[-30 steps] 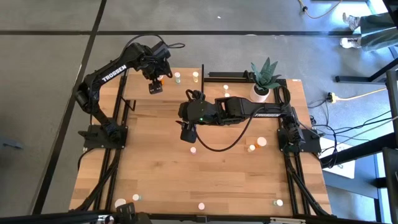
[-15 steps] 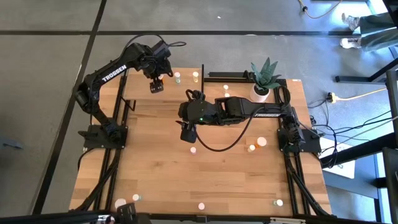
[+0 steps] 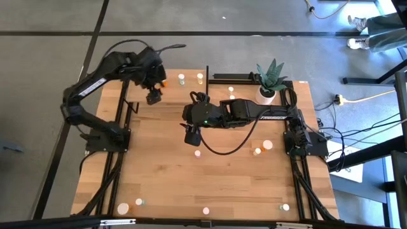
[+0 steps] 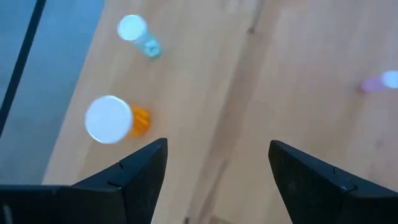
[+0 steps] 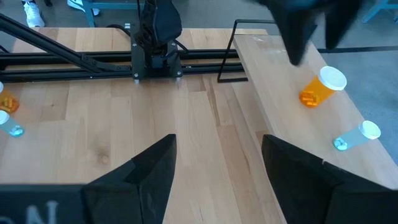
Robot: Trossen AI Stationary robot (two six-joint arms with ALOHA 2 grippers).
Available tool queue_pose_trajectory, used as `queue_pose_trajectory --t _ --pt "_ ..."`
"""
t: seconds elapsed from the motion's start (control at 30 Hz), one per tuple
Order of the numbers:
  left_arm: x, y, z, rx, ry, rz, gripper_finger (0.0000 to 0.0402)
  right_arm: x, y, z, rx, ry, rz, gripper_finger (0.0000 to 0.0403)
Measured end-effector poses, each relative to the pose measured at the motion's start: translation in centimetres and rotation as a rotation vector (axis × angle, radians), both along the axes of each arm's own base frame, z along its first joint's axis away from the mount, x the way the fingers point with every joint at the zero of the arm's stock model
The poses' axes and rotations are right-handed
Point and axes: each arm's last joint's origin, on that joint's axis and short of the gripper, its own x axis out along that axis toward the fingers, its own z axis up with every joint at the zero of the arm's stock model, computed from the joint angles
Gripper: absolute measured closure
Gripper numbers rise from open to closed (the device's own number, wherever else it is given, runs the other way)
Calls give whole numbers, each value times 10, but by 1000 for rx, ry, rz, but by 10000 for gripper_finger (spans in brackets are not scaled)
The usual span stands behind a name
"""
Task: Pick and place medicine bottles onto shelf by color
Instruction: Put the middle pink pill bottle on the shelf
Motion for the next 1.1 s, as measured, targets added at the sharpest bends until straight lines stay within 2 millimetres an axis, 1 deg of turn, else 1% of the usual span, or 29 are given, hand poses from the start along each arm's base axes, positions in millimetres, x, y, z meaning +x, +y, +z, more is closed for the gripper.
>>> queue_pose_trajectory --t 0.13,0.3,0.53,0.7,0.9,0.97,1.1 --pt "-17 -32 15 -10 -68 -17 130 0 0 0 0 -3 0 166" --pt "-33 -65 26 -55 -144 -37 130 0 0 0 1 -3 0 166" --pt "-44 -101 32 -147 -203 -97 128 0 0 0 1 -3 0 166" --pt "-46 -122 28 -210 -163 -102 128 0 0 0 1 -3 0 166" --pt "-42 -144 8 -293 -91 -69 127 2 1 3 32 -38 3 166" --pt "-45 -151 1 -314 -64 -64 127 2 2 2 58 -35 38 166" --pt "-56 -161 -13 -331 -27 -76 127 0 6 -1 107 28 199 166"
